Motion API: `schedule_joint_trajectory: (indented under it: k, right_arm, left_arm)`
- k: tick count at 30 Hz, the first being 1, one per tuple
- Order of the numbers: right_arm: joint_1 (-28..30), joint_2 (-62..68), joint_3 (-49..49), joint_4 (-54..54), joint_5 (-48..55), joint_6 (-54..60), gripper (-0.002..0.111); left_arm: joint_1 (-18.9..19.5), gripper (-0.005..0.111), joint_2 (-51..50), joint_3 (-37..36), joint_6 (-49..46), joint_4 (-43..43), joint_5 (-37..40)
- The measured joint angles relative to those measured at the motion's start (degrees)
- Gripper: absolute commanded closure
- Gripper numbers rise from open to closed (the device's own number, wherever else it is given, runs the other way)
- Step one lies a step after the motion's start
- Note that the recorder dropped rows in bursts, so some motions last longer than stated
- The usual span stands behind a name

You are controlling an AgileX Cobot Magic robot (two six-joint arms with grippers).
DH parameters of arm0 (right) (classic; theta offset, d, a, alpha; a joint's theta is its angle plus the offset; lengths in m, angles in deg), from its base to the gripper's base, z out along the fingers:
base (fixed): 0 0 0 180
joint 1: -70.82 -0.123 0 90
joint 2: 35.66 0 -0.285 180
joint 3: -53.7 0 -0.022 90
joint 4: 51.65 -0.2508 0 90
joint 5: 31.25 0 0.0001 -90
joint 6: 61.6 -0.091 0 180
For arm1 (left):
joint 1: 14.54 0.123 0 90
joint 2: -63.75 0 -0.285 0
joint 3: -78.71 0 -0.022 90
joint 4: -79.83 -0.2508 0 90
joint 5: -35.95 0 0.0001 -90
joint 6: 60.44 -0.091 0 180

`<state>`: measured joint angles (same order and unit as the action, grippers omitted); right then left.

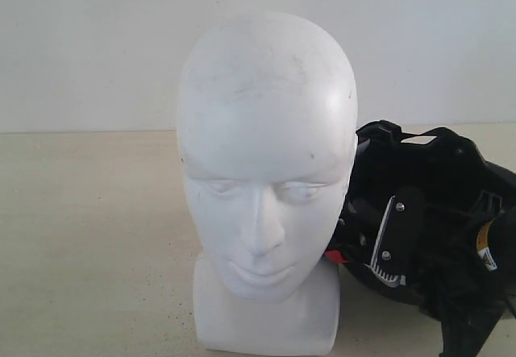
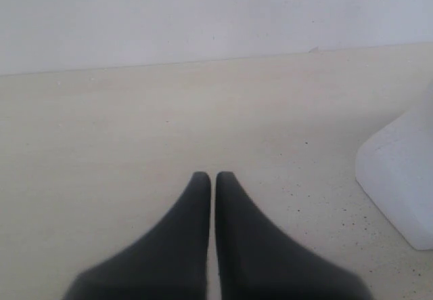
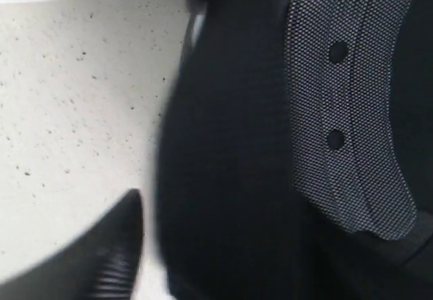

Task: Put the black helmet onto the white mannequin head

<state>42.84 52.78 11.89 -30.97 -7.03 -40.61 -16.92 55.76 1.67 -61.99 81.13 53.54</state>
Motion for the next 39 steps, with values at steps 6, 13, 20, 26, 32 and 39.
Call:
schedule_joint_trajectory:
  k: [6, 13, 20, 26, 32, 39]
  right_arm:
    - [-0.1, 0.1, -0.1, 3.4, -0.1, 0.2, 0.107]
    - [0.0, 0.1, -0.1, 3.9, 0.8, -2.5, 0.109]
    - [0.0, -0.2, 3.2, 3.5, 4.9, -9.9, 0.109]
    - [0.0, -5.2, 7.3, 3.8, 6.3, -12.8, 0.109]
    - [0.0, -13.0, 8.5, 4.3, -0.4, -20.3, 0.109]
    - [0.0, -23.9, 8.5, 9.5, -10.6, -32.3, 0.109]
  left_arm:
    - [0.0, 0.102, 0.0, 0.0, 0.0, 0.0, 0.0]
    - [0.0, 0.102, 0.0, 0.0, 0.0, 0.0, 0.0]
    - [0.0, 0.102, 0.0, 0.0, 0.0, 0.0, 0.0]
    - [0.0, 0.102, 0.0, 0.0, 0.0, 0.0, 0.0]
    - [0.0, 0.102, 0.0, 0.0, 0.0, 0.0, 0.0]
    - [0.0, 0.102, 0.0, 0.0, 0.0, 0.0, 0.0]
